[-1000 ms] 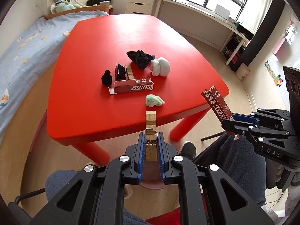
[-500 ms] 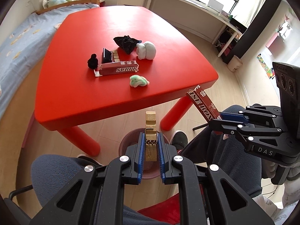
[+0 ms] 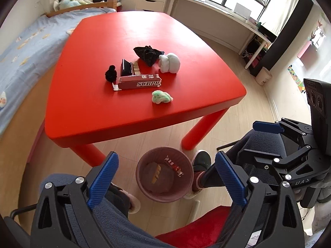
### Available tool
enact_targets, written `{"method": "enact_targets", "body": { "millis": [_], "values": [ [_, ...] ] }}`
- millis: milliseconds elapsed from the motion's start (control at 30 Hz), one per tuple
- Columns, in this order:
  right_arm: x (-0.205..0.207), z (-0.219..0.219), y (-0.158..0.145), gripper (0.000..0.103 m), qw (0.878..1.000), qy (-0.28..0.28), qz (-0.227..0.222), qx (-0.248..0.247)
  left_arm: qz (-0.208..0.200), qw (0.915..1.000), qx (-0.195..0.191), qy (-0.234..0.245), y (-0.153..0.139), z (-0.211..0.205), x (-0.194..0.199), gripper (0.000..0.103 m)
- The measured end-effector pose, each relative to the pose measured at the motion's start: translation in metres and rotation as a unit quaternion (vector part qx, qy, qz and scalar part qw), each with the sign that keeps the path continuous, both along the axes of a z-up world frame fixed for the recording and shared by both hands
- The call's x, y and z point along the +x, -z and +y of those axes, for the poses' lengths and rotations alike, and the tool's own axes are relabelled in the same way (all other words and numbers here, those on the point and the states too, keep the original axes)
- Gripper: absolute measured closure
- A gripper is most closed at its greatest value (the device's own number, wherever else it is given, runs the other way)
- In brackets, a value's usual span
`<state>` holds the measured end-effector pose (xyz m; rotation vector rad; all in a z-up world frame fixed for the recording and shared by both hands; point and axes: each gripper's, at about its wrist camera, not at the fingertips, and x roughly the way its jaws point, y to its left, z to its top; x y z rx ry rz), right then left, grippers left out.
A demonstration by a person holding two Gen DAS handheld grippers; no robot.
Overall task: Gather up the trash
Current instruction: 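Carry the red box over the pink wastebasket and open the right gripper, then move the right tool back over the table toward the white tissue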
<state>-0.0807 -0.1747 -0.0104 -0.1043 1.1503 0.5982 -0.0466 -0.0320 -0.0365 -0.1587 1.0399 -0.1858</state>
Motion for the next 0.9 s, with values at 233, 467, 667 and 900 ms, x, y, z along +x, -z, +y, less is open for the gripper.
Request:
{"method": "enact_targets", "body": {
  "millis": [233,467,667,900],
  "values": [
    [0.003,-0.001,0.001,0.005,1.000,0.010,0.002,-0.003,0.008,0.9997,0.005,-0.021,0.002,0.009,0.001,0.008],
    [0.005,0.000,0.002,0.004,1.000,0.011,0.005,-0.001,0.009,0.9996,0.007,-0.025,0.002,0.011,0.001,0.008],
    [0.006,-0.001,0.002,0.004,1.000,0.012,0.005,0.001,0.006,0.9995,0.003,-0.030,0.002,0.016,0.001,0.008],
    [0.009,-0.001,0.000,0.004,1.000,0.014,0.007,0.006,-0.002,0.9994,-0.001,-0.035,0.000,0.023,0.000,0.008]
  ]
}}
